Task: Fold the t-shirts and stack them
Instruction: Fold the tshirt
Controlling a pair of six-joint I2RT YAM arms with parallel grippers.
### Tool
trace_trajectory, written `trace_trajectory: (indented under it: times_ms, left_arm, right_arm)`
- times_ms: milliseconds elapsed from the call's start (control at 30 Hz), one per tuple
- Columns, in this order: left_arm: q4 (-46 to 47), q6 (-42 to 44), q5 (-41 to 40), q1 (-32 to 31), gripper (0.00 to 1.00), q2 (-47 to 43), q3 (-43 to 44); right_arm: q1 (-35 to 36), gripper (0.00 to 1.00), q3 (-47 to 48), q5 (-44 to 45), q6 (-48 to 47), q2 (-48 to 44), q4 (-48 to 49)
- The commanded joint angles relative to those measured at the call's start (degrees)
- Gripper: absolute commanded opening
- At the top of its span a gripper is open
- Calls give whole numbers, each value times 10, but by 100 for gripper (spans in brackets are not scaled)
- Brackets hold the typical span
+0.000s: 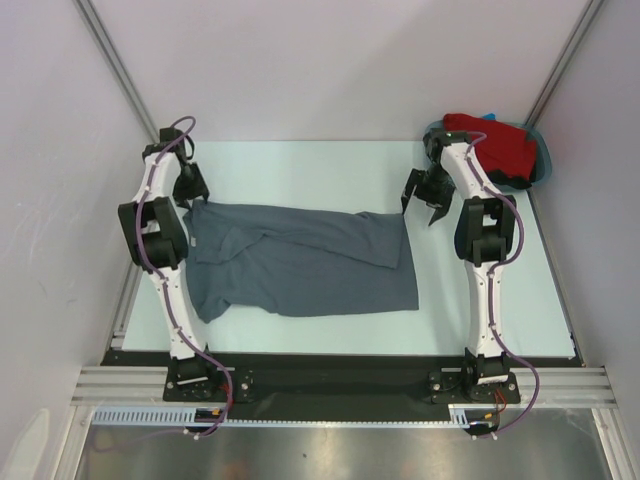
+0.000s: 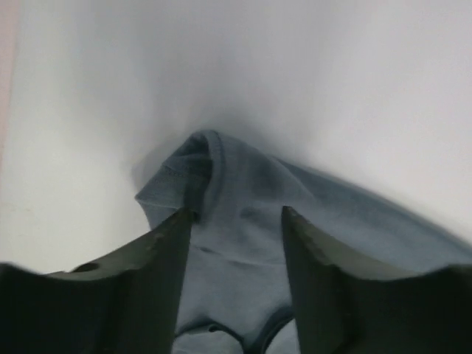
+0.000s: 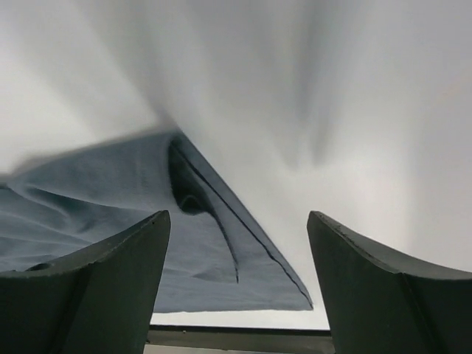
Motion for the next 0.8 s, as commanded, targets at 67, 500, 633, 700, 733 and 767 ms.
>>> trace_trajectory:
  times_ms: [67,500,633,700,733,767]
  left_arm:
    - [16,-5,31,-3,80,-7,3]
    - [29,-19,63,-15,100,-26,7]
    - [30,-24,68,-18,100,-30,8]
    - [30,-25,71,-18,100,-30,10]
    - [30,-25,72,-18,100,-30,10]
    - [30,-25,72,-18,100,-29,11]
  right_arm:
    - [2,77,18,-79,-22,14,17]
    - [3,57,-40,-217,-41,6,69]
    - [6,54,-92,-245,-41,-7,98]
    - [6,51,-96,-250,-46,-3,107]
    - [6,50,-93,-248,-48,-1,107]
    - [5,47,-85,-249,-49,3,107]
